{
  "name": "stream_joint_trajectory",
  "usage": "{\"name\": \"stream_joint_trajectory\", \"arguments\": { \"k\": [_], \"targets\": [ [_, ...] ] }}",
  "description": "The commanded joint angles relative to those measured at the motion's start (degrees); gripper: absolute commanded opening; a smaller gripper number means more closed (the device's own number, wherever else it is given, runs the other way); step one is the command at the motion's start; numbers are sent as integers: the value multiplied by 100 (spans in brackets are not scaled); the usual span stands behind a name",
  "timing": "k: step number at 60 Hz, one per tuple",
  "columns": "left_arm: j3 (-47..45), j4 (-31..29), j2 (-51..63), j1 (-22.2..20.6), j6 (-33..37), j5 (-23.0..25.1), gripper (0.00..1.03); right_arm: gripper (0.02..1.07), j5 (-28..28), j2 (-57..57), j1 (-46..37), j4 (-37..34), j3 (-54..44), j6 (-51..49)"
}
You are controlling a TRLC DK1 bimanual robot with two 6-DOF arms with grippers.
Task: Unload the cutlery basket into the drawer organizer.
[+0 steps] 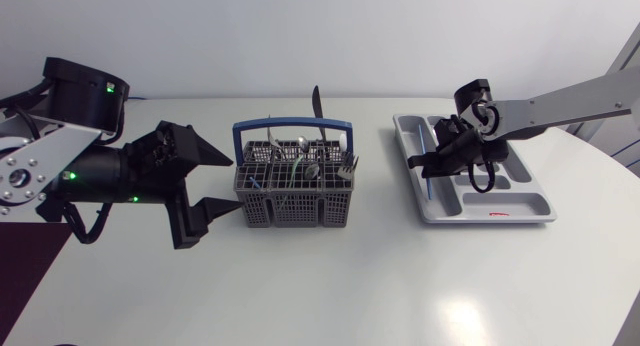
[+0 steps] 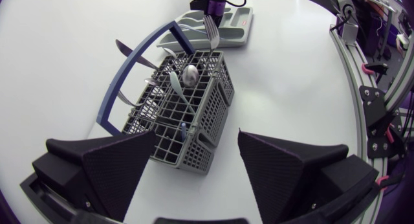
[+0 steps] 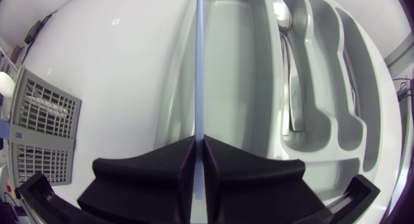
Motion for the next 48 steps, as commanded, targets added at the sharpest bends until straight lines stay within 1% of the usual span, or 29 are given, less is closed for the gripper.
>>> {"name": "stream_joint_trajectory", "arguments": {
  "k": [1, 2, 3, 4, 7, 8, 9, 11, 13, 15, 17, 25, 30, 33, 39, 41, 43, 48],
  "targets": [
    [-205, 186, -69, -76, 87, -83, 99, 21, 89, 157, -53, -104, 147, 153],
    [-214, 213, -69, -76, 79, -83, 99, 23, 89, 157, -53, -104, 147, 153],
    [-232, 257, -69, -85, 70, -83, 99, 30, 89, 157, -53, -104, 147, 153],
    [-249, 283, -69, -85, 61, -91, 99, 33, 89, 157, -53, -104, 138, 153],
    [-311, 415, -69, -93, 52, -100, 99, 46, 89, 113, -53, -113, 111, 145],
    [-328, 441, -60, -102, 52, -100, 99, 51, 89, 95, -53, -104, 103, 145],
    [-364, 503, -51, -120, 52, -127, 98, 59, 89, 78, -62, -104, 85, 145],
    [-408, 599, -25, -164, 52, -197, 98, 71, 89, 25, -71, -104, 50, 145],
    [-443, 678, -7, -199, 52, -258, 98, 80, 89, -46, -62, -78, -12, 136],
    [-487, 854, 89, -234, 52, -346, 98, 86, 89, -142, -62, -42, -82, 127],
    [-487, 907, 151, -234, 52, -346, 98, 88, 89, -239, -35, -16, -161, 109],
    [-425, 1144, 432, -243, 52, -364, 97, 88, 89, -863, 140, 204, -680, 30],
    [-408, 1285, 573, -243, 52, -373, 95, 88, 98, -1285, 290, 248, -996, -22],
    [-372, 1417, 748, -243, 52, -399, 91, 88, 98, -1671, 430, 274, -1233, -66],
    [-328, 1540, 915, -269, 35, -399, 91, 88, 98, -2041, 606, 300, -1471, -93],
    [-320, 1593, 995, -278, 35, -399, 87, 88, 98, -2243, 729, 309, -1594, -110],
    [-302, 1645, 1056, -287, 35, -399, 86, 88, 98, -2392, 808, 309, -1690, -119],
    [-258, 1751, 1162, -278, -9, -399, 86, 88, 98, -2629, 1002, 309, -1857, -119]
  ]
}}
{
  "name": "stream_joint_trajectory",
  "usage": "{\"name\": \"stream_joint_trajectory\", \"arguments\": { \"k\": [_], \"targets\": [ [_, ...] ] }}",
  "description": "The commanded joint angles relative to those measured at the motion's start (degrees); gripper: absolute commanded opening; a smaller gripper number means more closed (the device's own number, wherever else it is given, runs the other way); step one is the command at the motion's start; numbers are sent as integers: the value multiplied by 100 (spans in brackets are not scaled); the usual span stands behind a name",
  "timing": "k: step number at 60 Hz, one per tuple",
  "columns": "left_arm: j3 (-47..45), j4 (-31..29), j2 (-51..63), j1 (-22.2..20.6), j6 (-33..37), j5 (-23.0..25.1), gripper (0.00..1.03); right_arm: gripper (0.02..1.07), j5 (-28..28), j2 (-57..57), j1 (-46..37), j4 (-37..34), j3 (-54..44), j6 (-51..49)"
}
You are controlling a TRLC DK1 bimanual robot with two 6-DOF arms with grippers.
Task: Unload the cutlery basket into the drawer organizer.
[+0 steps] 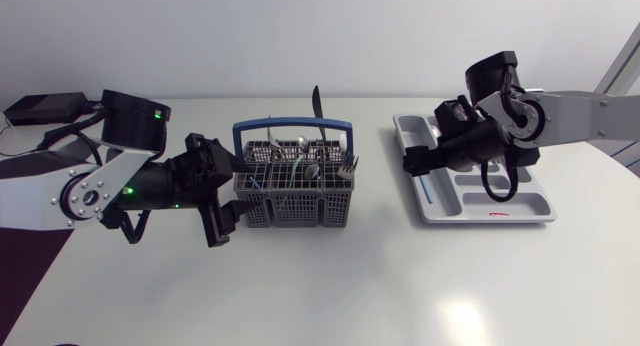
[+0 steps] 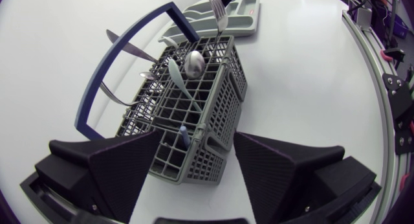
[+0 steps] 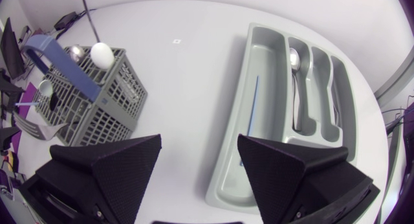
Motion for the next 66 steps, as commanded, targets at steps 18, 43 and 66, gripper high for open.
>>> {"name": "stream_joint_trajectory", "arguments": {
  "k": [18, 43, 66],
  "targets": [
    [131, 401, 279, -20, -165, -8, 55, 88, 171, -575, 652, 84, -609, -82],
    [17, 656, 279, -3, -306, -8, 43, 88, 223, -794, 819, 137, -741, -82],
    [69, 612, 376, 41, -446, -17, 4, 88, 223, -856, 925, 172, -776, -82]
  ]
}}
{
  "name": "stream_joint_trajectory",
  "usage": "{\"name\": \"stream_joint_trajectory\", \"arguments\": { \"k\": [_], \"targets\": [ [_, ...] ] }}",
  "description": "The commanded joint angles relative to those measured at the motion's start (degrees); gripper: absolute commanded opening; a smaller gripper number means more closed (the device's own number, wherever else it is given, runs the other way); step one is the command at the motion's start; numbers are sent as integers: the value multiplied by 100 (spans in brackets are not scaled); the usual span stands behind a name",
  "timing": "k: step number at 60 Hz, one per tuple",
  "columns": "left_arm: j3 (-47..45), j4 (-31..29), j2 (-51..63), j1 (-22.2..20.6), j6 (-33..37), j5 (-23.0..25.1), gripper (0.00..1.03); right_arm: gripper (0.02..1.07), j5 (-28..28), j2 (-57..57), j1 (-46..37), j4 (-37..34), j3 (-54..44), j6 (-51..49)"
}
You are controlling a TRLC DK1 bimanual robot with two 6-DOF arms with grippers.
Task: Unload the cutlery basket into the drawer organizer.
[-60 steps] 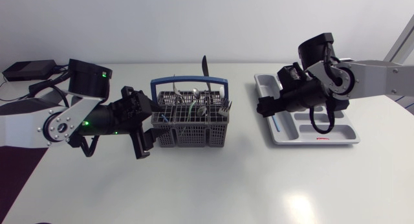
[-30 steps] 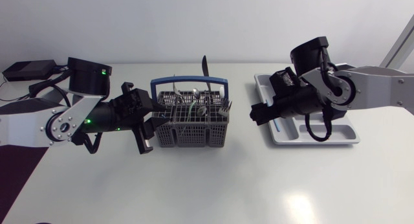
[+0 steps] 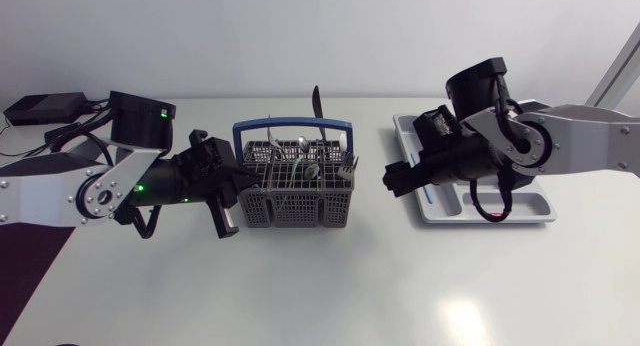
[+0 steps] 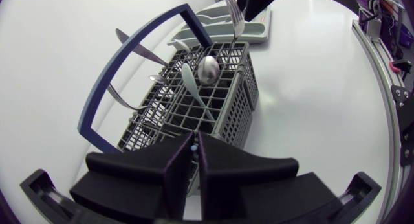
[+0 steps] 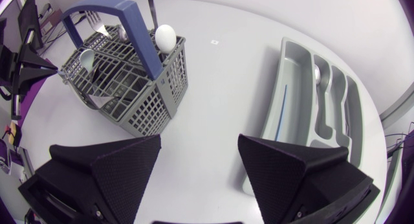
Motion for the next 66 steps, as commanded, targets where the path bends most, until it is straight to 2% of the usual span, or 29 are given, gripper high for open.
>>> {"name": "stream_joint_trajectory", "arguments": {
  "k": [1, 15, 40, 52, 66],
  "targets": [
    [45, 5, 70, 50, -110, -10, 4, 88, 51, -108, 68, 52, -138, -62],
    [283, -479, -317, 112, -180, -10, 4, 88, 51, -240, 235, 52, -147, -80],
    [854, -1999, -1653, 112, -286, -10, 4, 89, -99, -1207, 1053, 26, -226, -475],
    [1408, -2869, -2321, 15, -681, -10, 4, 89, -204, -1901, 1703, 8, -278, -713],
    [1838, -3335, -2532, -187, -1042, 34, 4, 89, -371, -2068, 2274, 78, -322, -941]
  ]
}}
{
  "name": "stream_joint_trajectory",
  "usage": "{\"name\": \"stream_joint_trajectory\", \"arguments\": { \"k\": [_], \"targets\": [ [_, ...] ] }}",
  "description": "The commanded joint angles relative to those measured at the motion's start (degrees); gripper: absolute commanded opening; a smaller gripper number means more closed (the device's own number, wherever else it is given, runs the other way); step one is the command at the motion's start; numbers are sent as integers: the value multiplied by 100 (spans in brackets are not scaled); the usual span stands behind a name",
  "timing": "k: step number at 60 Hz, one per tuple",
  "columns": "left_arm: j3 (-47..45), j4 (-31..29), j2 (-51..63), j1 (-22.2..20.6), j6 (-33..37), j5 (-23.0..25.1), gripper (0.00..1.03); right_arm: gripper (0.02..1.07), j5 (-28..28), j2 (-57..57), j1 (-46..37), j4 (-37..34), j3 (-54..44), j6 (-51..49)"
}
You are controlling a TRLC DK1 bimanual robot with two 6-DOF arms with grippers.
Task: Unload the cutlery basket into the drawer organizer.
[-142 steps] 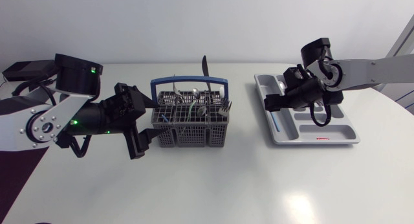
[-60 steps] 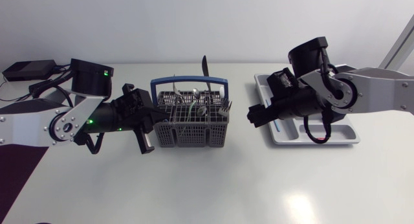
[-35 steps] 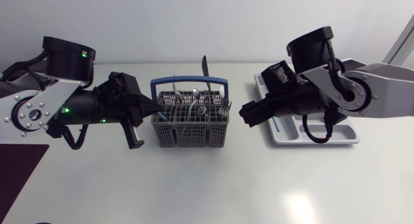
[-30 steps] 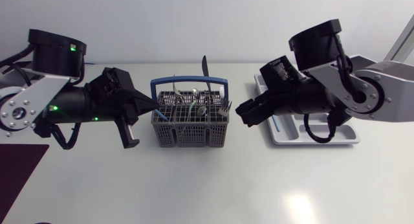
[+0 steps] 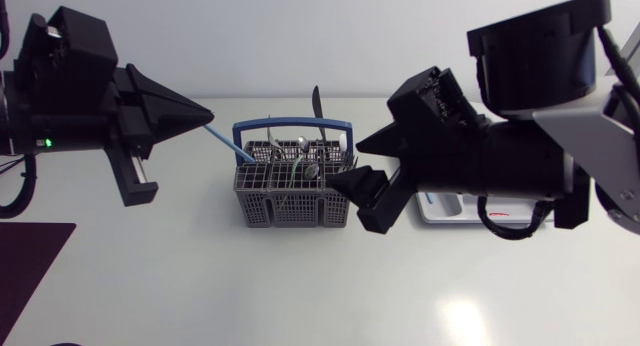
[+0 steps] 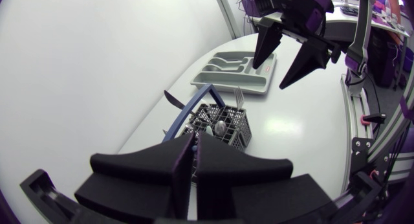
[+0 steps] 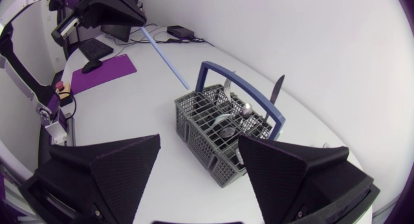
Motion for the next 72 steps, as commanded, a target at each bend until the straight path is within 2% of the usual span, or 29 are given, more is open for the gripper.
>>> {"name": "stream_joint_trajectory", "arguments": {
  "k": [1, 15, 24, 38, 51, 58, 65, 72],
  "targets": [
    [309, -177, -53, -141, -297, 76, 4, 89, -102, -38, 143, 78, -167, -183],
    [467, -397, 26, -159, -947, 805, 4, 89, -340, 15, 407, 456, -334, -332],
    [502, -537, 254, -45, -1360, 1623, 4, 89, -375, 76, 574, 764, -413, -446],
    [485, -687, 351, 236, -1501, 2387, 4, 89, -348, 428, 811, 1019, -387, -534],
    [520, -871, 395, 368, -1510, 2844, 4, 88, -164, 859, 996, 1098, -150, -631],
    [502, -889, 413, 386, -1492, 2915, 4, 75, -102, 982, 1057, 1124, -53, -675],
    [449, -889, 457, 412, -1457, 2941, 4, 52, -102, 1017, 1084, 1133, 9, -710],
    [397, -889, 483, 447, -1413, 2950, 4, 35, -58, 1008, 1093, 1133, 26, -719]
  ]
}}
